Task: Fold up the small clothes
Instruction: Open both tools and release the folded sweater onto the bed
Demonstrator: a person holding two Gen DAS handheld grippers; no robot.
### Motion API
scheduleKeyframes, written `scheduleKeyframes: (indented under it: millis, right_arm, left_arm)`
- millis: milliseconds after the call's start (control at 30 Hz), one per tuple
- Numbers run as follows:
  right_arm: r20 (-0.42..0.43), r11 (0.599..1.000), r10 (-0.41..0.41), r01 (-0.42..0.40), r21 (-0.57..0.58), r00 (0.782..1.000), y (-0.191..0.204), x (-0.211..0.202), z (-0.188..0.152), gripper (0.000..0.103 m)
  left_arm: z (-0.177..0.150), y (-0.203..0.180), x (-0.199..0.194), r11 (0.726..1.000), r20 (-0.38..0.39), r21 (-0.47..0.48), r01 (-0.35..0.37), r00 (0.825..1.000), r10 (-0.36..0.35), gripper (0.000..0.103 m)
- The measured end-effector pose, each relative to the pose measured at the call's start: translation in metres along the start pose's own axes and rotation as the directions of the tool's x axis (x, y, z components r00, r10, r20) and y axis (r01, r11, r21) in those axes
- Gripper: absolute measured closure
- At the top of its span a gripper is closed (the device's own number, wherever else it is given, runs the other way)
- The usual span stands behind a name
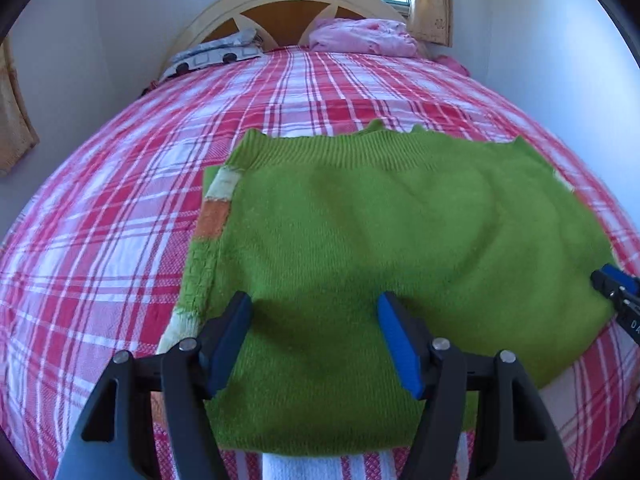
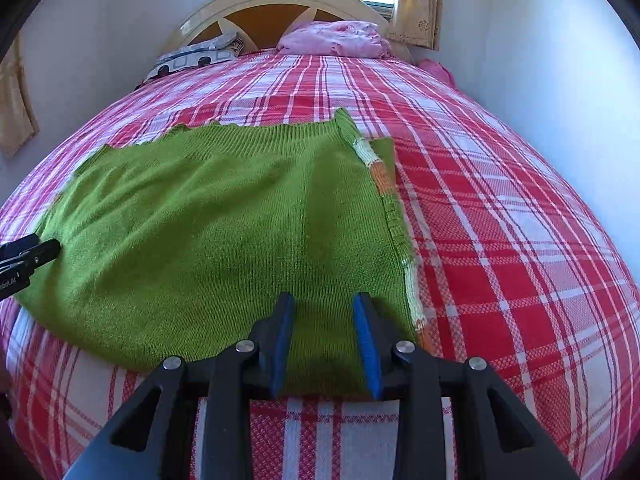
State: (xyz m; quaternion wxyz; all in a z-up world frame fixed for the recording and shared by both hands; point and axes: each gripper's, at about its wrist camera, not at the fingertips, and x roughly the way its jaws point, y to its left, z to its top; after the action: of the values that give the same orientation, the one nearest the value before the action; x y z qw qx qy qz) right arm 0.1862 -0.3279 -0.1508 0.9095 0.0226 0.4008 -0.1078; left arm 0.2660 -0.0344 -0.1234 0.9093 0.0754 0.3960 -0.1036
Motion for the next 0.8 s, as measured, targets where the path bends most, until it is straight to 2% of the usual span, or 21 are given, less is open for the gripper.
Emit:
scheduleKeyframes:
  millis: [67, 200, 267, 433, 633, 733, 800]
  right_arm:
    - [0.013, 1.000, -0.013, 0.013, -0.011, 1.000, 0.003, -0.001, -0.002, 0.070]
    - [0.017, 1.000, -0.007, 0.007, -0.004, 1.000, 0.002, 0.000, -0.002, 0.070]
    - [0.020, 1.000, -0.006, 0.006, -0.003, 1.000, 0.001, -0.002, -0.001, 0.070]
    - [0.028, 0.999, -0.040, 0.041, -0.026, 0.999, 0.006, -0.004, -0.002, 0.069]
    - [0.032, 0.999, -0.047, 0.048, -0.023, 0.998, 0.007, -0.005, -0.002, 0.066]
    - [0.034, 0.999, -0.049, 0.050, -0.022, 0.998, 0.006, -0.005, -0.002, 0.065]
    - [0.035, 0.999, -0.048, 0.049, -0.021, 0.998, 0.006, -0.005, -0.003, 0.065]
  left_arm:
    - [0.000, -0.003, 0.003, 0.999, -0.001, 0.009, -0.038, 0.999, 0.038, 0.025]
    - [-0.004, -0.007, 0.003, 0.995, -0.001, 0.022, -0.095, 0.995, 0.096, 0.015]
    - [-0.005, -0.005, 0.005, 0.991, -0.008, 0.014, -0.132, 0.991, 0.133, 0.000]
    - [-0.007, 0.009, 0.011, 0.994, -0.048, -0.062, -0.094, 0.995, 0.091, 0.000]
    - [-0.010, 0.004, 0.003, 0.993, -0.048, -0.049, -0.111, 0.993, 0.109, 0.000]
    - [-0.021, 0.014, -0.012, 0.986, -0.071, -0.141, -0.090, 0.994, 0.080, 0.000]
    - [-0.035, 0.026, -0.029, 0.966, -0.059, -0.248, -0.066, 0.997, 0.053, 0.000]
